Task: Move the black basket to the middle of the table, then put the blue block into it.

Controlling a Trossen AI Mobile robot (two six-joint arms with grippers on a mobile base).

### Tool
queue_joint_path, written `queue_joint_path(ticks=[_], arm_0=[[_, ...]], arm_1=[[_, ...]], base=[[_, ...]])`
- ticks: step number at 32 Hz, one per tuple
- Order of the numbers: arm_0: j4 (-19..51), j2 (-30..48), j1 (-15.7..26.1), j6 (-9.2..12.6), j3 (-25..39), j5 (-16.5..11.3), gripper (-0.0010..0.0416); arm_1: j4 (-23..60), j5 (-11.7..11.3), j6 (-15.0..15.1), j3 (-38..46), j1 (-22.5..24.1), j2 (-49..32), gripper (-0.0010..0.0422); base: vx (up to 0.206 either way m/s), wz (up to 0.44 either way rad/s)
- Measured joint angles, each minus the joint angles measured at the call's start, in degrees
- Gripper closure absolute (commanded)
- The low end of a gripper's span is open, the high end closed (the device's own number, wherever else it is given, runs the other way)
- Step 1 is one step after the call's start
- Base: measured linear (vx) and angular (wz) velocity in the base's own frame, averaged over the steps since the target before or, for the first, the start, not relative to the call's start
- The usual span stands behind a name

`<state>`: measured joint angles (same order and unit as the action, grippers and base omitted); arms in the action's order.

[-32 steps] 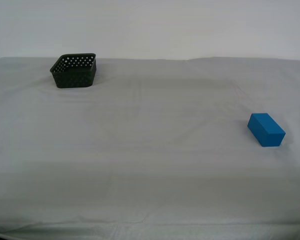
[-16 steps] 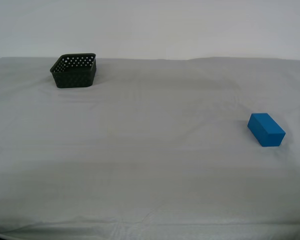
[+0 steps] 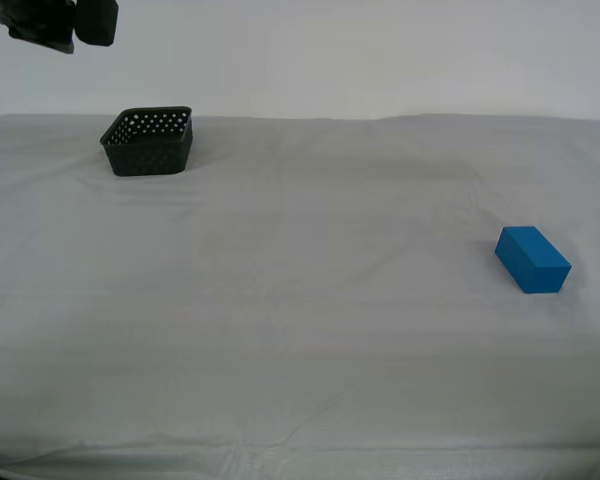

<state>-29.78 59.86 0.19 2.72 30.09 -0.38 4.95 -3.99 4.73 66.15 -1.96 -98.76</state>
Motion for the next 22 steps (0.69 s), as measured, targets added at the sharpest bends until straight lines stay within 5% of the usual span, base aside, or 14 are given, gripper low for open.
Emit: queue_joint_path(ticks=[5,15,22], arm_0=[[0.0,0.0,0.0,0.1,0.0,0.0,0.0406],[0.4,0.0,0.1,0.1,0.0,0.0,0.0405],[3.4,0.0,0.1,0.1,0.0,0.0,0.0405]], arm_1=[[1.5,1.1,-0.5,2.3,-1.6,-5.1,0.0387],[6.7,2.9,-3.0,10.0,-2.1,-19.7,0.0221],[7.1,3.0,-4.2,17.8,-2.1,-26.6,0.019]], base=[[0.0,0.0],[0.0,0.0],[0.0,0.0]])
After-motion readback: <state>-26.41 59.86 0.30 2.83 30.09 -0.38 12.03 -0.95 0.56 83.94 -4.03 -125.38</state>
